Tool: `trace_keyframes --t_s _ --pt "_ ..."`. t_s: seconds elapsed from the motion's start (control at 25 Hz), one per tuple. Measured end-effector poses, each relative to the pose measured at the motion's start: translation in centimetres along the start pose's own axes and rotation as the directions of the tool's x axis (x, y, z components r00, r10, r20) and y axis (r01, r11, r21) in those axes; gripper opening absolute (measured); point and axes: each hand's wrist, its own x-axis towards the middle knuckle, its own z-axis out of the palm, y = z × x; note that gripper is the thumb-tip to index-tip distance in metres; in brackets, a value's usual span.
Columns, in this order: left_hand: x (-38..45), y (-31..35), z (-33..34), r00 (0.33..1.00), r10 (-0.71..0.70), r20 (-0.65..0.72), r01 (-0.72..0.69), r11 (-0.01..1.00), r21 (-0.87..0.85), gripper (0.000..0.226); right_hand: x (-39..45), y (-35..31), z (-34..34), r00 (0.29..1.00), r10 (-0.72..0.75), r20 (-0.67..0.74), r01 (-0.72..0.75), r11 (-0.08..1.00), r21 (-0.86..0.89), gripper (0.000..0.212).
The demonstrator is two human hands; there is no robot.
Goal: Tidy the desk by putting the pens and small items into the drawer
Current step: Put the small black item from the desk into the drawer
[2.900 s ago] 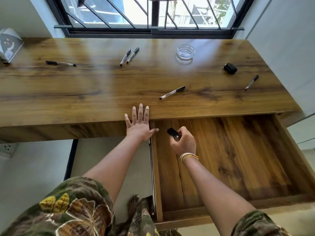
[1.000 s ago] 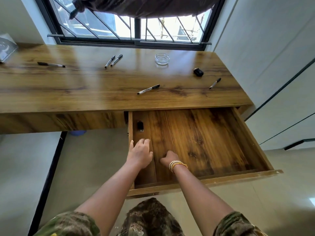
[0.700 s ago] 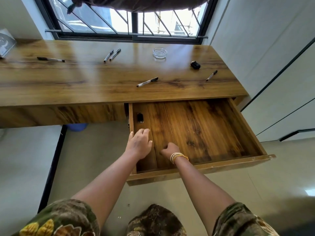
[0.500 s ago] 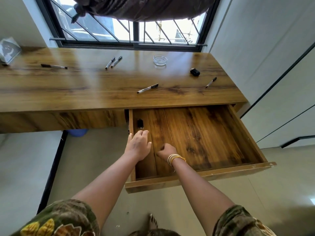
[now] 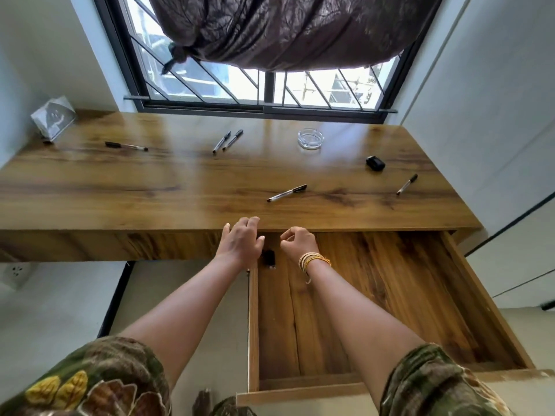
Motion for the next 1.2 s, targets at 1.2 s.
trace_keyframes --t_s 1.2 --pt "28.8 -15.8 -5.6 0.913 0.398 0.087 -0.405 0.912 0.073 0.047 29.1 -16.0 8.4 0.855 0.232 -0.464 -0.143 0.965 0.218 0.018"
